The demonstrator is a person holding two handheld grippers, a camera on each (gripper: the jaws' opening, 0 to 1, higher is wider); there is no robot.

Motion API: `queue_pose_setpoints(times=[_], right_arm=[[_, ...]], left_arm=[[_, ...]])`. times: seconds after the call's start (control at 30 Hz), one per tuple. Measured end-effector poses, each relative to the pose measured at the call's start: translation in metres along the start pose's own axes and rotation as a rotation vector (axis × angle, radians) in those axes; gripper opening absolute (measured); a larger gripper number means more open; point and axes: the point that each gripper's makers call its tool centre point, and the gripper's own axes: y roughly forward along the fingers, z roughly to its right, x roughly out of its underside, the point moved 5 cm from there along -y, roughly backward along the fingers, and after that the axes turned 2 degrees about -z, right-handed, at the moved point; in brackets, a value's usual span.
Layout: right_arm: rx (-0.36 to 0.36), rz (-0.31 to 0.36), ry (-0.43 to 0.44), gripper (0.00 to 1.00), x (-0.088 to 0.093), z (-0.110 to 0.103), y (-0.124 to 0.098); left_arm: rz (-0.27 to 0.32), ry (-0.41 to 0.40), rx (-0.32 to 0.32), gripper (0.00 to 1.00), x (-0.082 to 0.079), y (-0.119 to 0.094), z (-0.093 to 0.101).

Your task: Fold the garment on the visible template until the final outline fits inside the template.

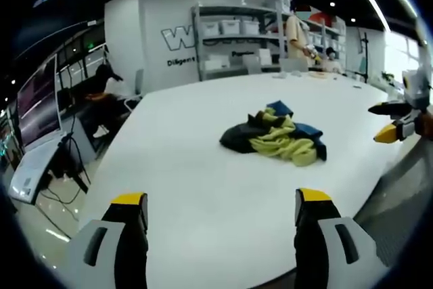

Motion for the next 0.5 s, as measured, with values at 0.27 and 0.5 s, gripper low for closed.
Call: queue_pose_setpoints(times=[0.27,0.5], right_arm=[[0.005,0.005,0.012,0.96,-0.0022,-0.0003,-0.0018],[-0.010,0.003,0.032,0.96,-0.0031,-0.0007,-0.0025]], left_arm=[[0.000,0.002,0.003,0.86,-0.0001,0.0000,0.0004],[-0.003,0.002,0.006,0.85,0.0003,0.0000,0.0007]])
